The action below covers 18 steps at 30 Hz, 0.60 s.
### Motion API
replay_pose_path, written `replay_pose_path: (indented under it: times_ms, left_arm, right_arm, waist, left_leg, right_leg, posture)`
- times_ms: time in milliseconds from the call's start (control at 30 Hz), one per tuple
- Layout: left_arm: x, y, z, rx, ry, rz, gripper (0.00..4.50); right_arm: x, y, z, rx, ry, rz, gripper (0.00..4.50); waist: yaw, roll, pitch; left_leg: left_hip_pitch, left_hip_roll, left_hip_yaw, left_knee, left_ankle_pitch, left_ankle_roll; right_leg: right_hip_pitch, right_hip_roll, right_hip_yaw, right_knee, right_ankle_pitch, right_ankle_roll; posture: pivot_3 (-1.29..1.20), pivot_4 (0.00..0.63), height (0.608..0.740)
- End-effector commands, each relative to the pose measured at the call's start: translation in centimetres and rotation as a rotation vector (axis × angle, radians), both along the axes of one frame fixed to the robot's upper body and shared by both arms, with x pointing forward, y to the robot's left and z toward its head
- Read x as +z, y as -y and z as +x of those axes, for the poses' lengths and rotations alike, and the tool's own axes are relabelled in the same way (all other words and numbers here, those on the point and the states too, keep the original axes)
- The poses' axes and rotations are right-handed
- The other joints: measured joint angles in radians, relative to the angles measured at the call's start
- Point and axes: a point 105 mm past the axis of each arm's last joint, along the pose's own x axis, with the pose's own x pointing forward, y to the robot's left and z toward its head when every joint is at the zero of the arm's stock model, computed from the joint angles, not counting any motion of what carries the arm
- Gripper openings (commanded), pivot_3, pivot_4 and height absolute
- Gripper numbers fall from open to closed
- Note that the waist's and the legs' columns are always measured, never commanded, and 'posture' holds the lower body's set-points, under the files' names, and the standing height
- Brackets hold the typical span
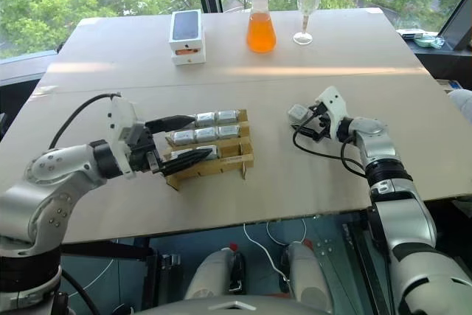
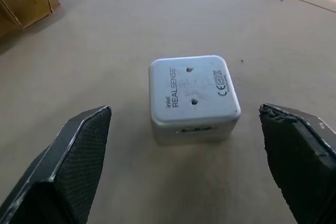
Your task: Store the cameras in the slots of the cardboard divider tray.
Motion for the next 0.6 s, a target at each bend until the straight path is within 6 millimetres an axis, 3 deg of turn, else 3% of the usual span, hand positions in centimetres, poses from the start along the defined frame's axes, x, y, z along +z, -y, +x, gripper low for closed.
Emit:
replay_pose_path:
  times_ms: [33, 100, 300, 467, 600]
  left_arm:
    - [1.0, 0.2, -0.5, -0.008, 0.064, 0.012, 4.41]
    - [1.0, 0.3, -0.5, -0.007, 0.066, 0.014, 4.41]
    - [1.0, 0.3, -0.3, -0.032, 0.058, 0.03, 4.5]
    - [0.8, 0.5, 0.7, -0.043, 0.019, 0.033, 4.5]
    - [1.2, 2.1, 3.8, -0.118, -0.129, -0.025, 4.5]
  right_arm:
    - [1.4, -0.6, 0.7, 0.006, 0.054, 0.007, 4.5]
    - [1.3, -0.6, 0.8, 0.003, 0.058, -0.006, 4.5]
    - [1.7, -0.6, 1.1, -0.012, 0.107, 0.014, 1.87]
    - [1.9, -0.6, 0.6, 0.029, 0.184, -0.039, 1.86]
    - [6.4, -3.9, -2.3, 0.317, 0.622, -0.282, 1.86]
  waist:
    - [0.0, 0.0, 0.0]
    - [0.0, 0.0, 0.0]
    - [0.0, 0.0, 0.0]
    - [0.001, 0.0, 0.0]
    - [0.007, 0.002, 0.001]
  left_leg:
    - [0.0, 0.0, 0.0, 0.0, 0.0, 0.0]
    - [0.0, 0.0, 0.0, 0.0, 0.0, 0.0]
    - [0.0, 0.0, 0.0, 0.0, 0.0, 0.0]
    - [0.0, 0.0, 0.0, 0.0, 0.0, 0.0]
    - [-0.001, 0.0, 0.0, 0.0, 0.0, 0.0]
  right_leg:
    - [0.0, 0.0, 0.0, 0.0, 0.0, 0.0]
    - [0.0, 0.0, 0.0, 0.0, 0.0, 0.0]
    - [0.0, 0.0, 0.0, 0.0, 0.0, 0.0]
    - [0.0, 0.0, 0.0, 0.0, 0.0, 0.0]
    - [0.0, 0.0, -0.002, 0.0, 0.0, 0.0]
  posture:
    - [0.0, 0.15, 0.74]
    - [0.0, 0.15, 0.74]
    - [0.0, 0.15, 0.74]
    - [0.0, 0.15, 0.74]
    - [0.0, 0.15, 0.74]
